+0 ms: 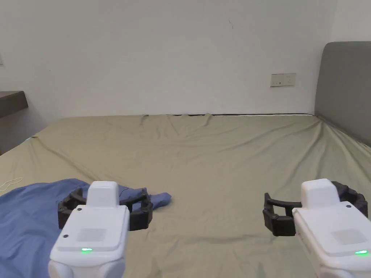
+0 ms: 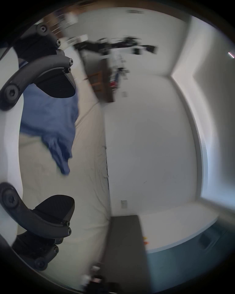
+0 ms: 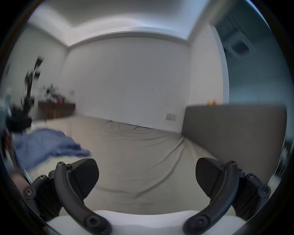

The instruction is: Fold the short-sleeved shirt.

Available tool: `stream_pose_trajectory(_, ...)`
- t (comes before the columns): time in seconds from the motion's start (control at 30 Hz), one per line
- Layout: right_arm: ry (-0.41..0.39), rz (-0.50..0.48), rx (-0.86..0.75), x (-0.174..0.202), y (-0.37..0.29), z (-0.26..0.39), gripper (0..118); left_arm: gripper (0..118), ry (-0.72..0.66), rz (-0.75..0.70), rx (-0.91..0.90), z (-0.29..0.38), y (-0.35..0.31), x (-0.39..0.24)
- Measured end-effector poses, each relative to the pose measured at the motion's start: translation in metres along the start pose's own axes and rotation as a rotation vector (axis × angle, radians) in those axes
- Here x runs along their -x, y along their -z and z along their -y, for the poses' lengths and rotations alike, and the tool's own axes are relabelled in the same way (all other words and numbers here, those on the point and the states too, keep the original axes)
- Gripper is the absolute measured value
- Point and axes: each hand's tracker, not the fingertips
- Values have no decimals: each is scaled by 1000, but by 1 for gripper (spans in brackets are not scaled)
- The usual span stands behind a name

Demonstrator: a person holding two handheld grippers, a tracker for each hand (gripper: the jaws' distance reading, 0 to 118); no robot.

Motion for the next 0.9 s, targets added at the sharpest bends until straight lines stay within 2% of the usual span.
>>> stream_pose_trajectory(0.03,-202,22,-39,15,-3,-1,118,118,144,-21,-24,2,-3,-10)
stream_pose_trajectory(0.07,-463,37,-154,32,-9,-3,118,118,303,-38,-47,6,-5,-21)
stream_pose_trajectory(0.1,-691,12,-209,50,-12,8,118,118,505,-53,-89,17,-8,-35)
stream_pose_trajectory(0.17,-1083,17,-258,78,-14,39,118,117,898,-66,-136,44,-9,-55)
stream_pose_trajectory(0.2,-1293,-29,-259,87,-14,57,118,117,1107,-59,-150,61,-10,-64)
stream_pose_trajectory(0.23,-1427,-97,-205,93,-13,74,118,117,1290,-28,-134,78,-11,-69)
stream_pose_trajectory(0.27,-1515,-155,-153,96,-13,87,118,116,1401,15,-107,90,-12,-71)
stream_pose_trajectory(0.3,-1560,-220,-104,95,-12,99,118,116,1444,80,-58,97,-14,-73)
stream_pose_trajectory(0.37,-1486,-296,-55,94,-10,100,118,116,1394,126,36,99,-13,-72)
stream_pose_trajectory(0.4,-1405,-297,-42,92,-8,93,118,116,1316,120,52,92,-12,-72)
stream_pose_trajectory(0.43,-1316,-264,-43,83,-5,82,118,116,1217,107,44,83,-9,-70)
stream_pose_trajectory(0.5,-1043,-172,-65,68,2,54,118,116,939,67,60,56,-3,-57)
stream_pose_trajectory(0.57,-620,-113,-54,38,7,22,118,116,468,48,56,22,1,-34)
stream_pose_trajectory(0.6,-294,-115,-15,13,10,8,118,116,218,49,42,4,3,-12)
stream_pose_trajectory(0.63,-13,-119,17,-11,13,4,118,116,34,98,-1,-8,2,6)
stream_pose_trajectory(0.67,173,-139,35,-29,15,6,118,117,-112,143,-33,-15,0,21)
stream_pose_trajectory(0.73,614,-215,155,-59,20,20,118,118,-391,156,-43,-18,-3,46)
stream_pose_trajectory(0.77,591,-160,58,-68,21,22,118,118,-482,151,-26,-17,-3,55)
stream_pose_trajectory(0.8,651,-177,137,-71,22,26,118,118,-545,159,6,-12,-1,61)
stream_pose_trajectory(0.9,586,-97,108,-68,17,22,118,117,-526,152,90,-5,2,58)
